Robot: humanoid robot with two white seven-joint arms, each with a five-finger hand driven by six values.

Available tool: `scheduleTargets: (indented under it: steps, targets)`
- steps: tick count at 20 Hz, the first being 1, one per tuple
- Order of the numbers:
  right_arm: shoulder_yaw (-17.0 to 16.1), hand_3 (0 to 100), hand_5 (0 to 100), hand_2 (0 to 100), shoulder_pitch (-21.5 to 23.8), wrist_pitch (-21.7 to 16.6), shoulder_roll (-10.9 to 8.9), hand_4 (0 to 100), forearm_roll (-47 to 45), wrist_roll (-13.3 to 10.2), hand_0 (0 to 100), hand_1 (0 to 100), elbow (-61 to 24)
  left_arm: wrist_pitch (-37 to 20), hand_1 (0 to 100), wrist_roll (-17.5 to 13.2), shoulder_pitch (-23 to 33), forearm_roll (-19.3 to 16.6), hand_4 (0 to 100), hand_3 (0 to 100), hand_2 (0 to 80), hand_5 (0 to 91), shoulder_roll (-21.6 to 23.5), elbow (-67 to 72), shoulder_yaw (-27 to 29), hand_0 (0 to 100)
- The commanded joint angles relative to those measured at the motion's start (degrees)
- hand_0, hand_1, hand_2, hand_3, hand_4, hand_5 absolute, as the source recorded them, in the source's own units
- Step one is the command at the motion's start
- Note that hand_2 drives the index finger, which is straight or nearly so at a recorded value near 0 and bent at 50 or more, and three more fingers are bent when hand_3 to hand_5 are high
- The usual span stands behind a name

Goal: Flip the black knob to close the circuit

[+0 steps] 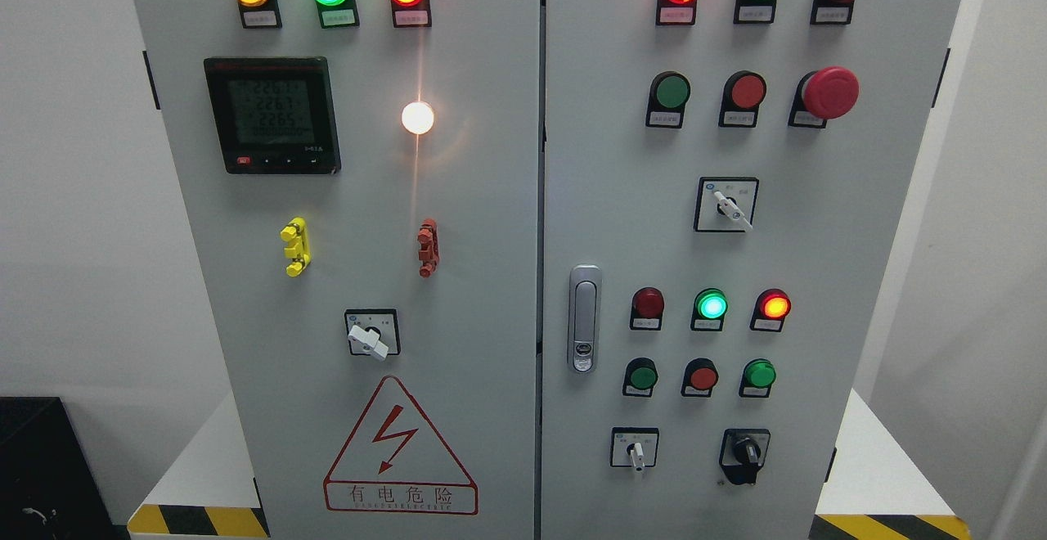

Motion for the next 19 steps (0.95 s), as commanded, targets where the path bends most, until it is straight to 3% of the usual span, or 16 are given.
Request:
scheduleTargets:
  steps: [1, 3, 8, 12, 19]
  targets:
    - [1.17, 14, 0, 6, 3.26, -1.92, -0.24, 7, -8.46, 4.19, 0, 0, -2.3, -0.05, 56, -0.01, 1.23, 0.0, 0, 0, 0.0, 0.0, 0.0, -1.67, 0.0, 12]
    - [1.17, 8, 0, 1, 3.79, -2.1, -0.24, 0, -9.69, 5.86, 0, 0, -2.13, -0.05, 56, -0.01, 1.32, 0.0, 0, 0, 0.0, 0.0, 0.0, -1.67, 0.0, 12]
    - [-0.32, 1, 0, 0, 3.96, -2.28, -0.24, 0, -11.53, 6.48, 0, 0, -1.86, -0.05, 56, -0.01, 1.32, 0.0, 0, 0, 0.0, 0.0, 0.0, -1.67, 0.0, 12]
    - [-1.9, 0, 0, 0, 4.58, -2.19, -0.33, 0, -12.95, 9.55, 0, 0, -1.86, -0.05, 56, -0.01, 1.32, 0.0, 0, 0, 0.0, 0.0, 0.0, -1.67, 0.0, 12]
    - [-2.08, 0, 0, 0, 4.84, -2.28, -0.33, 0, -13.03, 9.47, 0, 0, -1.86, -0.05, 56, -0.01, 1.32, 0.0, 0, 0, 0.0, 0.0, 0.0, -1.67, 0.0, 12]
